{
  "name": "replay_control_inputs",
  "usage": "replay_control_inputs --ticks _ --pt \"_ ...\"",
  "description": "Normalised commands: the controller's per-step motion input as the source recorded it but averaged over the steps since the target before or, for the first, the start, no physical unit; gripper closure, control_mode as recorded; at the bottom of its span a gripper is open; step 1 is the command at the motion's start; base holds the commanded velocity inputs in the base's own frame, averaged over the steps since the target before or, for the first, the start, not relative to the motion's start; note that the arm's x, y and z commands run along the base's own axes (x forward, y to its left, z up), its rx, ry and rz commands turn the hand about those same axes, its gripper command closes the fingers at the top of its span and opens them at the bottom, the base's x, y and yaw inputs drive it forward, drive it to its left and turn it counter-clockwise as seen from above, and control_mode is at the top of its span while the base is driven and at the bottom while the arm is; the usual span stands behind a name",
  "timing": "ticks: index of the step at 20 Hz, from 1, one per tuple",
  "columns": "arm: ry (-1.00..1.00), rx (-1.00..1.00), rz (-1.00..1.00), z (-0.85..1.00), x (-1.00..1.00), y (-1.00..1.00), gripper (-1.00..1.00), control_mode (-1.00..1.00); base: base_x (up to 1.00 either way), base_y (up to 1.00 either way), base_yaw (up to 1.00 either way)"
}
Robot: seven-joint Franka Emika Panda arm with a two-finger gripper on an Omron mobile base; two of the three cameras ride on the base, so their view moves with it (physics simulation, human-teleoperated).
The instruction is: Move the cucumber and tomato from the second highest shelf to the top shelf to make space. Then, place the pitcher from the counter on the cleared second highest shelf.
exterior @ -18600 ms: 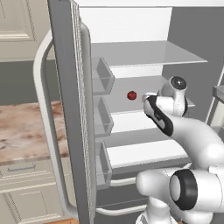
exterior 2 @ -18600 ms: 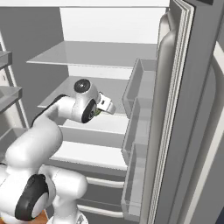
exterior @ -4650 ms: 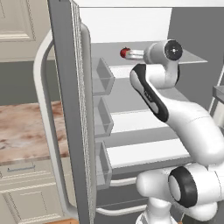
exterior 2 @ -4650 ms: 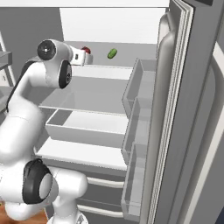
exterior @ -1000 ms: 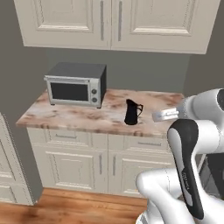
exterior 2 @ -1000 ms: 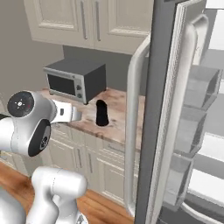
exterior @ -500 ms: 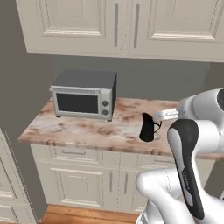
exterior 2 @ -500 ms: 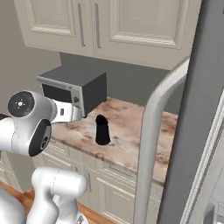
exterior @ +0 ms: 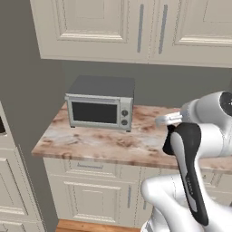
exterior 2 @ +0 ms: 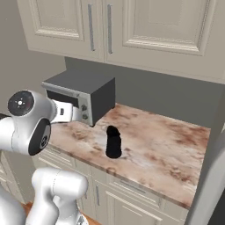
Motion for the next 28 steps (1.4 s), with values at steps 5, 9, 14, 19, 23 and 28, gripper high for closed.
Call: replay_control_inputs --ticks 5,9,14,19,23,28 --pt "0.04 -0.05 0.00 -0.17 0.03 -0.11 -1.00 -1.00 0.00 0.00 0.00" --pt "0.00 -0.06 0.00 -0.20 0.06 -0.19 -1.00 -1.00 0.00 0.00 0.00" --pt "0.00 -0.05 0.04 -0.25 0.15 -0.34 -1.00 -1.00 0.00 0.00 0.00" --pt "0.00 -0.02 0.17 -0.49 0.17 -0.69 -1.00 -1.00 0.00 0.00 0.00" --pt "0.00 0.00 0.31 -0.59 0.22 -0.90 -1.00 -1.00 0.00 0.00 0.00" --pt "0.00 0.00 0.29 -0.49 0.26 -0.54 -1.00 -1.00 0.00 0.00 0.00"
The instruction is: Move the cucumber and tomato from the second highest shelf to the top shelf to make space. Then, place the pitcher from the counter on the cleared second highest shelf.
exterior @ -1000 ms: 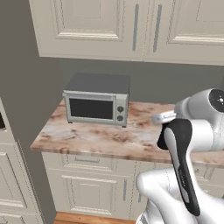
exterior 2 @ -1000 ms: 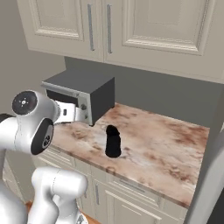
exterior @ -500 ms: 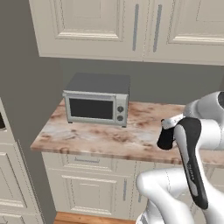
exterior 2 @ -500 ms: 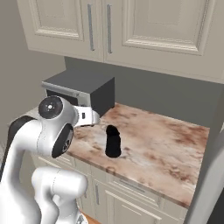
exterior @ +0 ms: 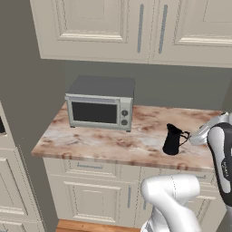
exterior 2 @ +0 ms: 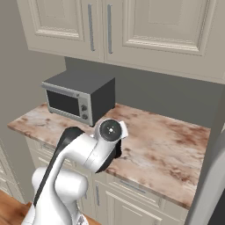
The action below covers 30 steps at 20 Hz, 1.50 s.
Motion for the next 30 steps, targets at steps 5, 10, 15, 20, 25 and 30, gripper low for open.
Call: replay_control_inputs --ticks 5,10,15,20,25,30 --pt "0.01 0.00 0.18 -0.50 0.44 -0.35 -1.00 -1.00 0.00 0.00 0.00" --pt "0.00 0.00 0.22 -0.54 0.44 -0.33 -1.00 -1.00 0.00 0.00 0.00" --pt "0.00 0.00 0.18 -0.35 0.41 -0.19 -1.00 -1.00 0.00 0.00 0.00" --pt "0.01 0.00 0.11 -0.02 0.26 -0.12 -1.00 -1.00 0.00 0.00 0.00" --pt "0.04 0.00 0.03 0.00 0.19 -0.05 -1.00 -1.00 0.00 0.00 0.00" --pt "0.02 0.00 0.00 0.00 0.21 0.00 -1.00 -1.00 0.00 0.00 0.00"
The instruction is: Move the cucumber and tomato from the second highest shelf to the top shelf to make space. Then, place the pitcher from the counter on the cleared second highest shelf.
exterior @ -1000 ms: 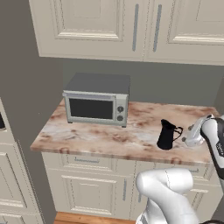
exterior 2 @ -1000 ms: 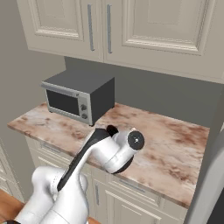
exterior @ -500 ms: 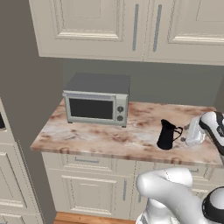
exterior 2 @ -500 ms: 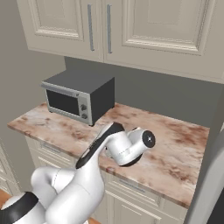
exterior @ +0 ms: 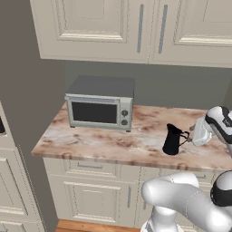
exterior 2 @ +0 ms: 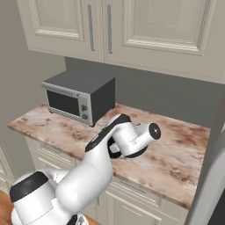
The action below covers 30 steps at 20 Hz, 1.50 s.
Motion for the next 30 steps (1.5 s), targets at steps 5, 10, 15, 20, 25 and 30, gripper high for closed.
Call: replay_control_inputs --ticks 5,10,15,20,25,30 --pt "0.00 0.01 0.00 0.00 0.13 0.00 -1.00 -1.00 0.00 0.00 0.00" --pt "0.01 0.01 0.00 -0.02 0.04 0.00 -1.00 -1.00 0.00 0.00 0.00" --pt "0.10 0.00 0.00 -0.07 0.00 0.10 -1.00 -1.00 0.00 0.00 0.00" --pt "0.08 0.01 0.00 -0.11 0.00 0.27 -1.00 -1.00 0.00 0.00 0.00" --pt "0.01 0.02 0.01 -0.24 0.00 0.11 -1.00 -1.00 0.00 0.00 0.00" --pt "0.00 0.00 0.04 -0.30 0.01 0.01 -1.00 -1.00 0.00 0.00 0.00"
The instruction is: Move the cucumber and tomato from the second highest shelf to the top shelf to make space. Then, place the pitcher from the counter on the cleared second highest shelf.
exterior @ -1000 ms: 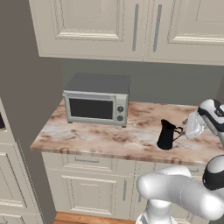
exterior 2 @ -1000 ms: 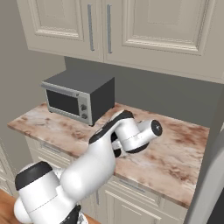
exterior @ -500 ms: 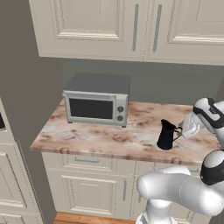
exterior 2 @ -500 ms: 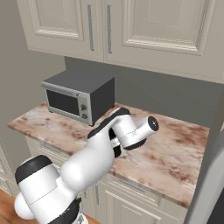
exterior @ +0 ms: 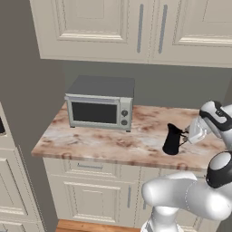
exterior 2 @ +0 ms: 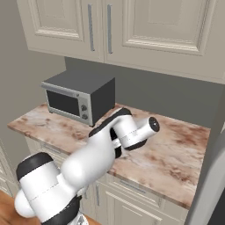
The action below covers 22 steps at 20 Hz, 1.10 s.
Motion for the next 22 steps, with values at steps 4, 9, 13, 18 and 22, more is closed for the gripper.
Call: replay_control_inputs --ticks 4,9,13,18,22 --pt "0.01 0.00 0.05 -0.30 0.02 0.03 -1.00 -1.00 0.00 0.00 0.00" --pt "0.07 0.00 0.08 -0.35 0.00 0.25 1.00 -1.00 0.00 0.00 0.00" --pt "0.03 0.00 0.09 -0.35 0.00 0.41 1.00 -1.00 0.00 0.00 0.00" --pt "0.00 0.00 0.02 -0.01 0.00 0.06 1.00 -1.00 0.00 0.00 0.00" --pt "0.00 0.00 0.00 0.00 -0.03 0.06 1.00 -1.00 0.00 0.00 0.00"
